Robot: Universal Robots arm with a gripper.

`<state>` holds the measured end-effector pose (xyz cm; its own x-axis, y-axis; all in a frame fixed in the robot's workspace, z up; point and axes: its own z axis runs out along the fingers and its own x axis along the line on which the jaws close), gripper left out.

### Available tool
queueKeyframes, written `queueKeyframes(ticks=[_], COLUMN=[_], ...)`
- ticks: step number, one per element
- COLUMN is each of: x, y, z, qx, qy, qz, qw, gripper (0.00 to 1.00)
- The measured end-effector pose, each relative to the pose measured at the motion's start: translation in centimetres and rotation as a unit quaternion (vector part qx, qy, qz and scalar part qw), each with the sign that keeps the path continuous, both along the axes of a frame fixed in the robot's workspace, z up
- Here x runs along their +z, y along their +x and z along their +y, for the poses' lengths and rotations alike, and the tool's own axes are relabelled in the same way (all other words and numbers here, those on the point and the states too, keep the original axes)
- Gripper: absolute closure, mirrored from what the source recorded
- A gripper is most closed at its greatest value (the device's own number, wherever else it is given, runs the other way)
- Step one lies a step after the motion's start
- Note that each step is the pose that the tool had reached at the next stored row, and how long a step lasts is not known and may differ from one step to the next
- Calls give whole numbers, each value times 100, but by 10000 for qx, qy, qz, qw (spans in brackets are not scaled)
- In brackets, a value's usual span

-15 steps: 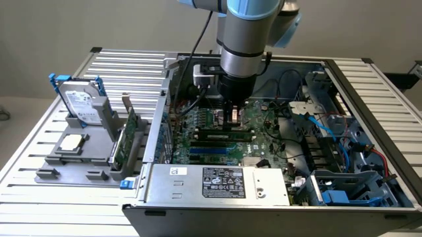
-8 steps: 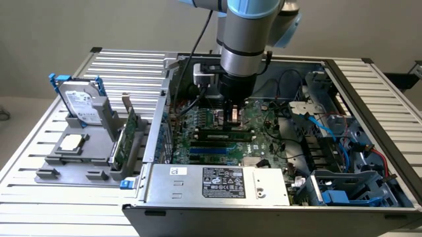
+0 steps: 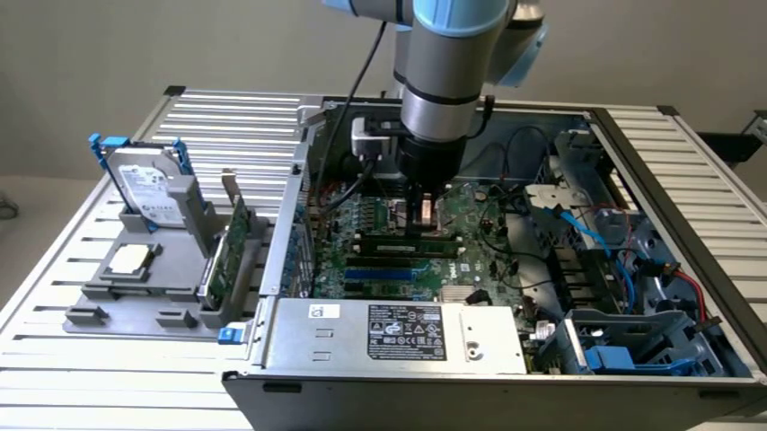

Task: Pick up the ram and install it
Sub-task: 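Press down the ram until it locks into place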

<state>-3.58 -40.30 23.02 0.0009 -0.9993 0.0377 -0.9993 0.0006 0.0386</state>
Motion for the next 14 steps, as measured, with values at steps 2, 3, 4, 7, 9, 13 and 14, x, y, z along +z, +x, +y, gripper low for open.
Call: queueKeyframes(ticks=[2, 3, 4, 7, 9, 13, 14], x=[-13, -19, -24, -41, -45, -52, -54], y=[0, 0, -1, 1, 0, -1, -1], z=[-1, -1, -1, 0, -1, -1, -1], qx=[-14, -20, -25, -38, -47, -66, -70], qy=[-13, -19, -24, -27, -33, -32, -33], qz=[1, 1, 2, -1, 1, 1, 1], qw=[10000, 10000, 10000, 10000, 10000, 10000, 10000], gripper=[89, 89, 89, 89, 89, 89, 89])
